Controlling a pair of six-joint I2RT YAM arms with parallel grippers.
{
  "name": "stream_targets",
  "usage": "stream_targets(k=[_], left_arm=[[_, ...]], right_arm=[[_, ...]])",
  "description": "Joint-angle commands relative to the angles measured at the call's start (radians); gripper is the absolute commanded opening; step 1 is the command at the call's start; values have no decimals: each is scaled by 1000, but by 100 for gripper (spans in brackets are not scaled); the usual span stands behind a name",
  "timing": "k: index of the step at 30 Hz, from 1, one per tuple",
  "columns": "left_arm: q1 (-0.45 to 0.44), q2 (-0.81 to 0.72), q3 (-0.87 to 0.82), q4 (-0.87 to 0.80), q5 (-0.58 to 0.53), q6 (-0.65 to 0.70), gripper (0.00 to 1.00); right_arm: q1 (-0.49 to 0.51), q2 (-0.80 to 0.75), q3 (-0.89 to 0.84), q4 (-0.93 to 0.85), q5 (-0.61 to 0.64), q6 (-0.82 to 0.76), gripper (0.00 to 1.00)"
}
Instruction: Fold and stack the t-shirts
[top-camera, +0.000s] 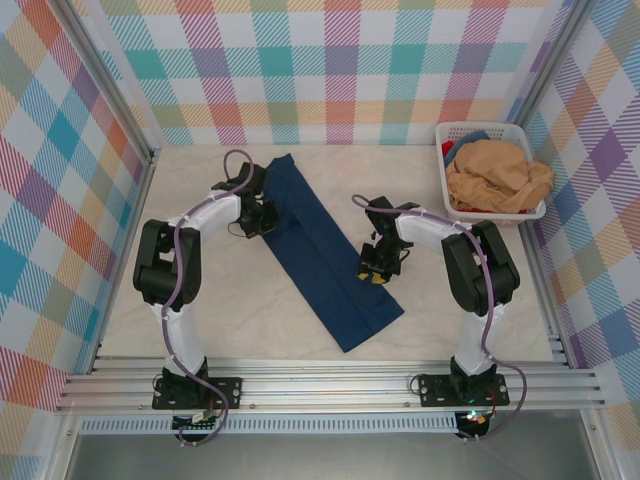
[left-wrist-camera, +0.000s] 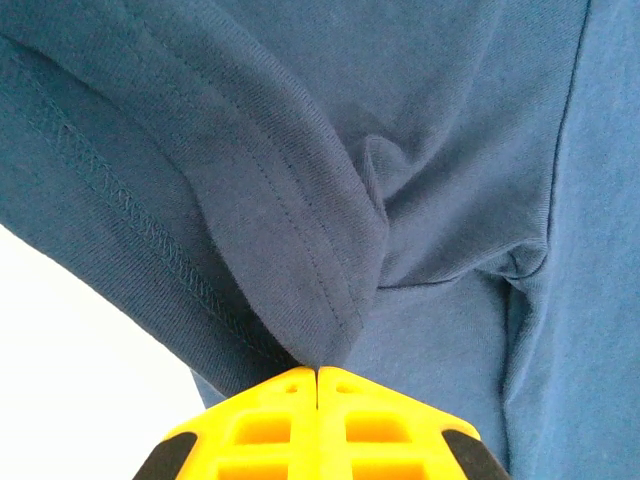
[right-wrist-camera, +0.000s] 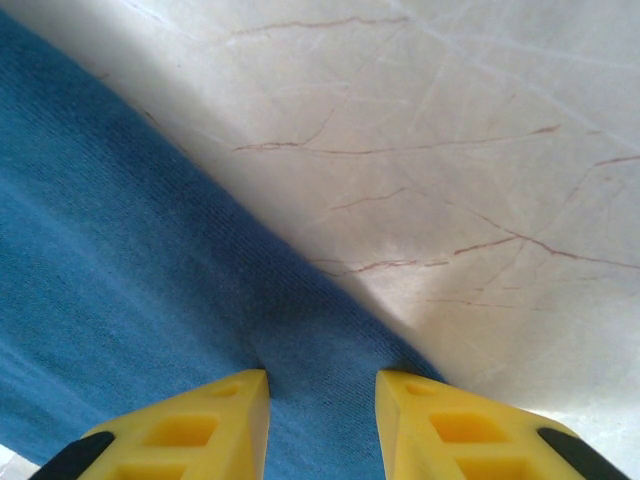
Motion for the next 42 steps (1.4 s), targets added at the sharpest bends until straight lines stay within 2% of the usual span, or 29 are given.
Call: stream_targets(k=[1, 4, 9, 10, 12, 14, 15, 18, 23, 26, 33, 38, 42], left_arm=[[-7, 22, -30, 14, 35, -11, 0], [-9, 21, -31, -34, -6, -7, 0], [-10, -20, -44, -130, -136, -21, 0], [-10, -25, -45, -135, -133, -27, 10], [-9, -38, -31, -168, -144, -49, 44], [-3, -74, -20, -185, -183, -72, 58], [13, -93, -15, -176, -186, -84, 60], [90, -92, 26, -152, -164, -106, 58], [239, 35, 114, -73, -84, -112, 40], [295, 109, 172, -54, -72, -87, 38], [313, 220, 257, -16, 38, 2, 38], [312, 143, 155, 63, 8, -20, 37], [313, 69, 90, 90, -36, -41, 43]], right_arm=[[3, 34, 4, 1, -15, -12, 34], [2, 36, 2, 2, -18, -11, 34], [3, 42, -2, 3, -15, -10, 33], [3, 43, -2, 2, -14, -10, 33], [3, 41, -1, 2, -15, -11, 34], [3, 36, 3, -1, -11, -13, 34], [3, 32, 5, -4, -11, -13, 34], [3, 22, 10, -9, -10, -13, 34], [3, 22, 19, -16, -14, -14, 34], [3, 25, 25, -23, -12, -13, 35], [3, 35, 36, -23, -11, -1, 35], [3, 42, 49, -35, -6, -6, 35], [3, 49, 55, -35, -9, -6, 35]])
